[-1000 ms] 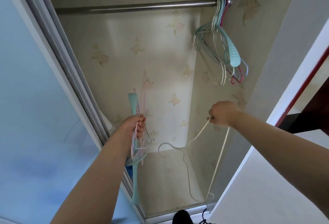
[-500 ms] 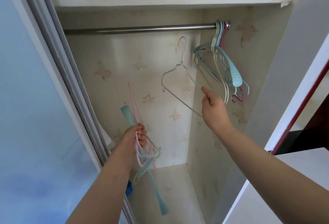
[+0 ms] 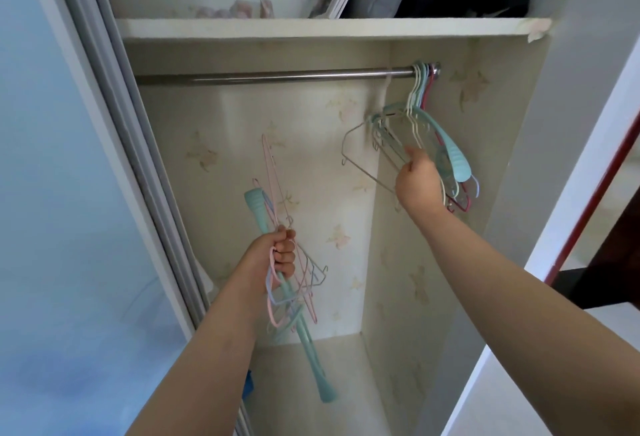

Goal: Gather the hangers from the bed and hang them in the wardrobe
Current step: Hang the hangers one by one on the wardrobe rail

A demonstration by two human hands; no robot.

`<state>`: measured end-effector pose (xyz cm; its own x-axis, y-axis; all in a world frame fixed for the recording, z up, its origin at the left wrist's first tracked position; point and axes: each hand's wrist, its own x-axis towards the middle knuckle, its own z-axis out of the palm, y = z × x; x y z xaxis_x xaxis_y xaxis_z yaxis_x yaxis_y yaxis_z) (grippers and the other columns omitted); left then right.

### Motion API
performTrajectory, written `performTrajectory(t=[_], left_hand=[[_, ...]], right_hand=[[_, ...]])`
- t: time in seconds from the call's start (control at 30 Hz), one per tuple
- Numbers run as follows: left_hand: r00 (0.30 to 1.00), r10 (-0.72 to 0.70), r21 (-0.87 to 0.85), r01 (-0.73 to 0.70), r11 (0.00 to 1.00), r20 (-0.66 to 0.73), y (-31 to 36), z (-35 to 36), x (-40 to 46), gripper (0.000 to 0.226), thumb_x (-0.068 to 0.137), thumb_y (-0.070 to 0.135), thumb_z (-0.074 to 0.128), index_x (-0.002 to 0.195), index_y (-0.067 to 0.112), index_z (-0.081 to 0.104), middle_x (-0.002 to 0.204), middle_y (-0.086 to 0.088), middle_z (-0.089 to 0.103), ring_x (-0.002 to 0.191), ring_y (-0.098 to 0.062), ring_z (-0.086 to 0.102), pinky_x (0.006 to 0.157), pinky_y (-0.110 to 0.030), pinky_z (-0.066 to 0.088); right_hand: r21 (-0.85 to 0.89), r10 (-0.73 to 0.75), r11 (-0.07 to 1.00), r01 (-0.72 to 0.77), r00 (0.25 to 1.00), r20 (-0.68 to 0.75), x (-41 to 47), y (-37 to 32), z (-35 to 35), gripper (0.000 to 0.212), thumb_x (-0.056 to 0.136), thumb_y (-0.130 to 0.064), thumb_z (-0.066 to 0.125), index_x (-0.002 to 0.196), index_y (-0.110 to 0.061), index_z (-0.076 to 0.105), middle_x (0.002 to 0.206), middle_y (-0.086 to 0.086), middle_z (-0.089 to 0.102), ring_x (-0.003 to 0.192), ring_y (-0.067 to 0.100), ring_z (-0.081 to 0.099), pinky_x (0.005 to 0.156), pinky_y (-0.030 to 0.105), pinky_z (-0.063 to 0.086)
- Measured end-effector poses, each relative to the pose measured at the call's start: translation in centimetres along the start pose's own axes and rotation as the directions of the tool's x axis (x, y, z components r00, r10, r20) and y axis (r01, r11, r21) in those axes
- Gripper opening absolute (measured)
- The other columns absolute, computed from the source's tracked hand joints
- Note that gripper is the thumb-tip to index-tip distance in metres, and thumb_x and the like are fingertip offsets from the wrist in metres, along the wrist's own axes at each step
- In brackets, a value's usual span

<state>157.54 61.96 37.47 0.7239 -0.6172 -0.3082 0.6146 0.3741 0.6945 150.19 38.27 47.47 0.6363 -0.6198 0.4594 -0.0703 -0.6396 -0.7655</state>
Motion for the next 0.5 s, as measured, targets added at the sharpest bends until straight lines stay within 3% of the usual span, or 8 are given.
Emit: performTrajectory(t=[0.13, 0.2, 0.27, 0.33, 0.5], left_hand=[[0.998, -0.012, 0.036, 0.010, 0.999, 0.059, -0.2, 0.0, -0.6, 0.033, 0.102, 0.027, 0.033, 0.093, 0.009, 0.059, 0.036, 0.008, 0.033, 0.025, -0.002, 0.029, 0.029, -0.012, 0.018], [0.994, -0.028, 0.066, 0.021, 0.998, 0.110, -0.2, 0.0, -1.0, 0.029, 0.096, 0.028, 0.046, 0.093, 0.007, 0.067, 0.035, 0.008, 0.034, 0.025, -0.001, 0.029, 0.030, -0.012, 0.018], [0.976, -0.039, 0.075, 0.024, 0.997, 0.212, -0.1, 0.0, -1.3, 0.026, 0.073, 0.027, 0.077, 0.088, 0.006, 0.074, 0.035, 0.007, 0.036, 0.025, -0.002, 0.031, 0.030, -0.012, 0.020], [0.954, -0.061, 0.087, 0.037, 0.996, 0.294, -0.2, -0.1, -1.6, 0.045, 0.052, 0.025, 0.093, 0.089, 0.007, 0.075, 0.035, 0.007, 0.037, 0.025, -0.002, 0.032, 0.029, -0.013, 0.022], [0.908, -0.136, 0.112, 0.100, 0.989, 0.395, -0.4, 0.2, -2.0, 0.045, 0.056, 0.023, 0.093, 0.094, 0.007, 0.074, 0.035, 0.007, 0.038, 0.024, -0.002, 0.030, 0.029, -0.015, 0.025]], right_hand=[[0.065, 0.158, 0.986, -0.153, 0.983, -0.089, 0.6, 2.4, -0.4, 0.049, 0.091, -0.003, 0.033, 0.139, -0.010, 0.041, 0.129, 0.021, 0.050, 0.117, 0.036, 0.051, 0.099, 0.043, 0.042], [0.036, 0.172, 0.985, -0.170, 0.982, -0.083, -0.5, 2.8, -0.1, 0.050, 0.092, -0.003, 0.035, 0.141, -0.009, 0.037, 0.136, 0.022, 0.041, 0.123, 0.037, 0.043, 0.103, 0.045, 0.036], [-0.082, 0.064, 0.993, -0.081, 0.979, -0.192, -2.4, 3.4, 0.4, 0.057, 0.086, -0.003, 0.045, 0.142, -0.006, 0.035, 0.142, 0.021, 0.034, 0.131, 0.037, 0.034, 0.106, 0.048, 0.032], [-0.221, -0.140, 0.973, 0.074, 0.944, -0.300, -4.7, 4.4, 0.9, 0.063, 0.076, -0.007, 0.050, 0.139, -0.007, 0.040, 0.145, 0.017, 0.034, 0.134, 0.035, 0.032, 0.107, 0.048, 0.030], [-0.205, -0.431, 0.898, 0.389, 0.869, -0.241, -9.2, 6.6, 2.3, 0.046, 0.077, -0.008, 0.051, 0.123, -0.003, 0.052, 0.127, 0.016, 0.049, 0.118, 0.030, 0.046, 0.100, 0.040, 0.035]])
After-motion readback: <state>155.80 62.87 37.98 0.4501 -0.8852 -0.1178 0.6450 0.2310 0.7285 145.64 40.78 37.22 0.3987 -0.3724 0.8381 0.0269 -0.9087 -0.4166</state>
